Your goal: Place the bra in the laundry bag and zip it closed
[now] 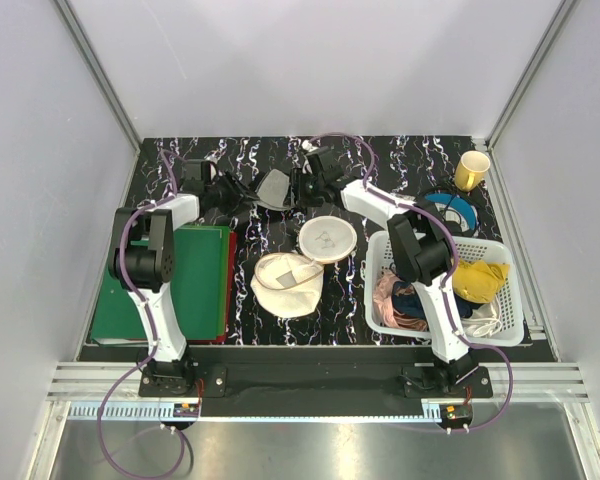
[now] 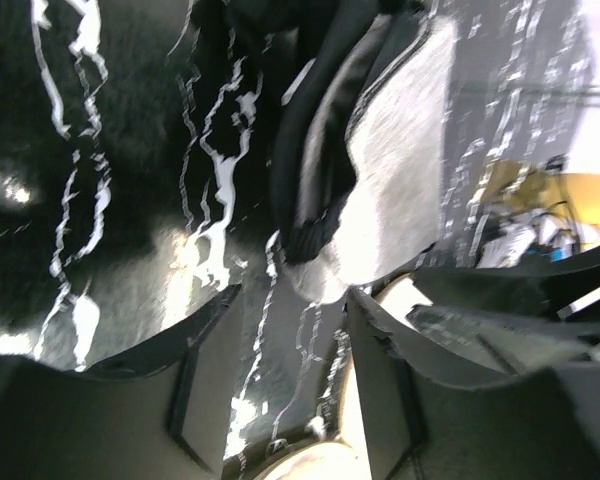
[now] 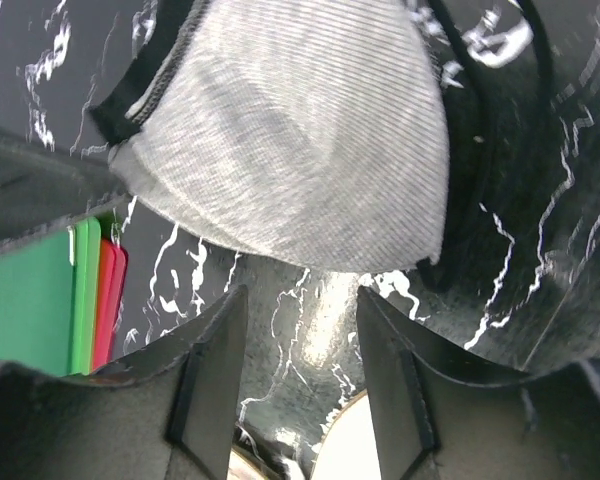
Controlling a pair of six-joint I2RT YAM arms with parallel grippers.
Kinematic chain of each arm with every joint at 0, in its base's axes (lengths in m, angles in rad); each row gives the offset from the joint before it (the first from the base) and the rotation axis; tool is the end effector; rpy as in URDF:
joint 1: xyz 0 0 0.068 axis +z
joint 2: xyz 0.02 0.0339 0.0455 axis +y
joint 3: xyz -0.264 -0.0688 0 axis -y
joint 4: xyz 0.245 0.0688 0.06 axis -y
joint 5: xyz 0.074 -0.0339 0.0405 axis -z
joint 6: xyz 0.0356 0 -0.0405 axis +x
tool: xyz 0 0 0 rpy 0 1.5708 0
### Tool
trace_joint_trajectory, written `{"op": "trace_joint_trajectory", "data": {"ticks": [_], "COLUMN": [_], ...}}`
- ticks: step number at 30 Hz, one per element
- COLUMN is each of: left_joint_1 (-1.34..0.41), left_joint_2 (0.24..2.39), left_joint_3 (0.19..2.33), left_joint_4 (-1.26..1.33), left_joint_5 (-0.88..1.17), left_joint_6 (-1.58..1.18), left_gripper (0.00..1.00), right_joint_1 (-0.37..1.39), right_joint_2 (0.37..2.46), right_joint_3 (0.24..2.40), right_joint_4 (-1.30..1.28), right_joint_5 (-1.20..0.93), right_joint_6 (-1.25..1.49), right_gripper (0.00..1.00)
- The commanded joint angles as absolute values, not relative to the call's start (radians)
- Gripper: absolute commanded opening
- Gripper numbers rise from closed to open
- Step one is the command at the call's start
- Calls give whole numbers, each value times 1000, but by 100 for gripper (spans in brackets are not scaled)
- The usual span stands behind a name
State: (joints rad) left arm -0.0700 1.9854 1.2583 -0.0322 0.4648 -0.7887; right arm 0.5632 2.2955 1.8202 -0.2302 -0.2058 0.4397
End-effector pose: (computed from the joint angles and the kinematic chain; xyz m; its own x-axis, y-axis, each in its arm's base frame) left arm 0.4239 -0.0457 0.1643 -0.7584 -0.5826 -0.2923 -0.2146 0.6466 -0.7320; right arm 0.4385 0.2855 0.1818 -0.7746 0.0037 -0.6325 -0.3586 0.8212 0.4440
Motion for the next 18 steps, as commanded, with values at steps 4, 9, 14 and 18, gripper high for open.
{"op": "trace_joint_trajectory", "data": {"ticks": [4,9,14,18], "left_joint_1": [-71,-66,-54,-51], "left_joint_2": [2028,2033,2029,2043], "left_joint_3": [1276,1282,1287,1324], "left_joint_4": [129,120,115,75], "left_joint_5": [548,551,566,575], "left_joint_6": [-873,-865,-831,-784], "left_gripper": [47,37,22,6], "right_joint_1": [569,569,569,569], "right_joint_2": [2279,2358,2468,2525], "right_joint_3": [1957,2068,2209,2264], "right_joint_4": [-212,-227,-294,-321], "right_joint_5": [-331,-400,-508,-558], "right_joint_6": [249,201,140,114], "right_gripper": [54,57,66,66]}}
